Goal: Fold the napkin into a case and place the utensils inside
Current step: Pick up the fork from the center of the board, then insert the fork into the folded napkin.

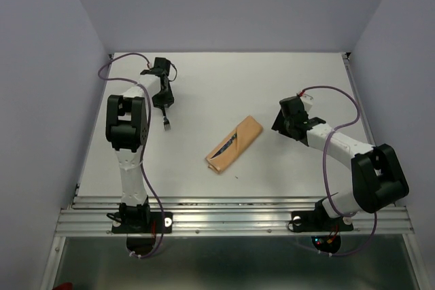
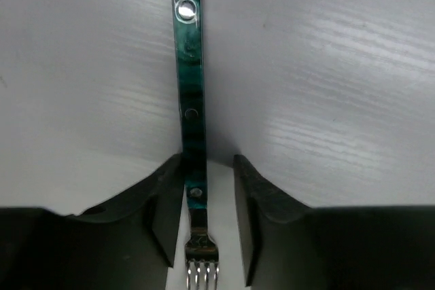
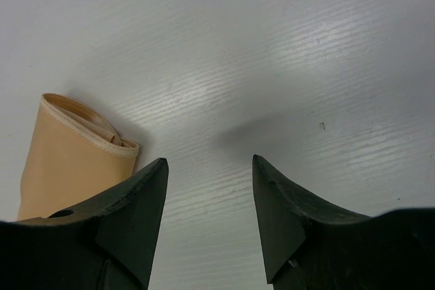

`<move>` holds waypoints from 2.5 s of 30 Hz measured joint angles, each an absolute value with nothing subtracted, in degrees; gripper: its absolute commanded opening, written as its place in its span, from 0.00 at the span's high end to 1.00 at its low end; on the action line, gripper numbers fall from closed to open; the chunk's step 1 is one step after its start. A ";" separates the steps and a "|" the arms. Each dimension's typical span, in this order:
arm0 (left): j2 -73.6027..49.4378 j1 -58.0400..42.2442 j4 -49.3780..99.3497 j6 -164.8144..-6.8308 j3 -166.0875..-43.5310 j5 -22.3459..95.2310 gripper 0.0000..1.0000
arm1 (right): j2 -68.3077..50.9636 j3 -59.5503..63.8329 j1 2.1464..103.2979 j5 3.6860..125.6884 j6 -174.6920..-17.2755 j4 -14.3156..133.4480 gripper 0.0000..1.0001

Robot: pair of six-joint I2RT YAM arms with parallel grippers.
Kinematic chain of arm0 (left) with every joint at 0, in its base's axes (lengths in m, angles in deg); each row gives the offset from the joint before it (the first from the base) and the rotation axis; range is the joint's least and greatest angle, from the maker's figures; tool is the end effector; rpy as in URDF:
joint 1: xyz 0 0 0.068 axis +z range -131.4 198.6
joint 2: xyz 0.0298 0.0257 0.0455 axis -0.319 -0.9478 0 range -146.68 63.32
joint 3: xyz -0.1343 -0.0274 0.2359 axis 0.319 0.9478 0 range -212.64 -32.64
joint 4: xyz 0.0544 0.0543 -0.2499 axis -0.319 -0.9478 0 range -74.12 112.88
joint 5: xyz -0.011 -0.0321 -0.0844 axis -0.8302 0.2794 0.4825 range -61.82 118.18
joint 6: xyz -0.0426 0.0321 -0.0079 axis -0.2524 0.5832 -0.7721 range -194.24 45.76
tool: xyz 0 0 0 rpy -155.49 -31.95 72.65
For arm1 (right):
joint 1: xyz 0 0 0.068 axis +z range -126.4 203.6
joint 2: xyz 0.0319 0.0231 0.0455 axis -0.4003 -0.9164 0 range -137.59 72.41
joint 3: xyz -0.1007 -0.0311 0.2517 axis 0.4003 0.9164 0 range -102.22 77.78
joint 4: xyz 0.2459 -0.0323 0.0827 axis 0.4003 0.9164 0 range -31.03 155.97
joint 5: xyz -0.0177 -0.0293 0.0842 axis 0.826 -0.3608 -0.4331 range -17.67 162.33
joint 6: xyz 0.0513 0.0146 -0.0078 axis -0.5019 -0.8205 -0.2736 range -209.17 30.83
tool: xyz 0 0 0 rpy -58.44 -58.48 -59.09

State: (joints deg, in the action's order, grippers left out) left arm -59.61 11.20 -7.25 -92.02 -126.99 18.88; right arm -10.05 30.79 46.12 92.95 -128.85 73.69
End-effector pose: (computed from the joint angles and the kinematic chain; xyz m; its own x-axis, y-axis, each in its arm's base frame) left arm 0.4610 -0.0541 0.1773 -0.8205 -0.1973 -0.5366 -0.2169 0.9758 -0.0271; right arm 0.2711 0.0989 0.1996 -0.6421 0.3807 -0.6654 0.3375 0.9197 0.2005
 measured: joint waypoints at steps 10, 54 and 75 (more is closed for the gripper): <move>-59.04 9.61 -5.72 -90.17 -126.24 19.21 1.00 | -10.68 30.75 46.12 91.33 -129.79 73.08 0.42; -36.51 -33.43 -11.25 -79.02 -100.80 27.76 1.00 | -37.15 7.06 45.68 78.13 -126.91 76.88 0.67; -46.93 -34.94 -11.84 -76.61 -114.07 27.78 1.00 | -36.36 9.09 45.66 77.50 -126.88 74.17 0.67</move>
State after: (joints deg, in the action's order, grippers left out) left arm -46.93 -34.94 -11.84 -76.61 -114.07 27.78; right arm -36.36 9.09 45.66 77.50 -126.88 74.17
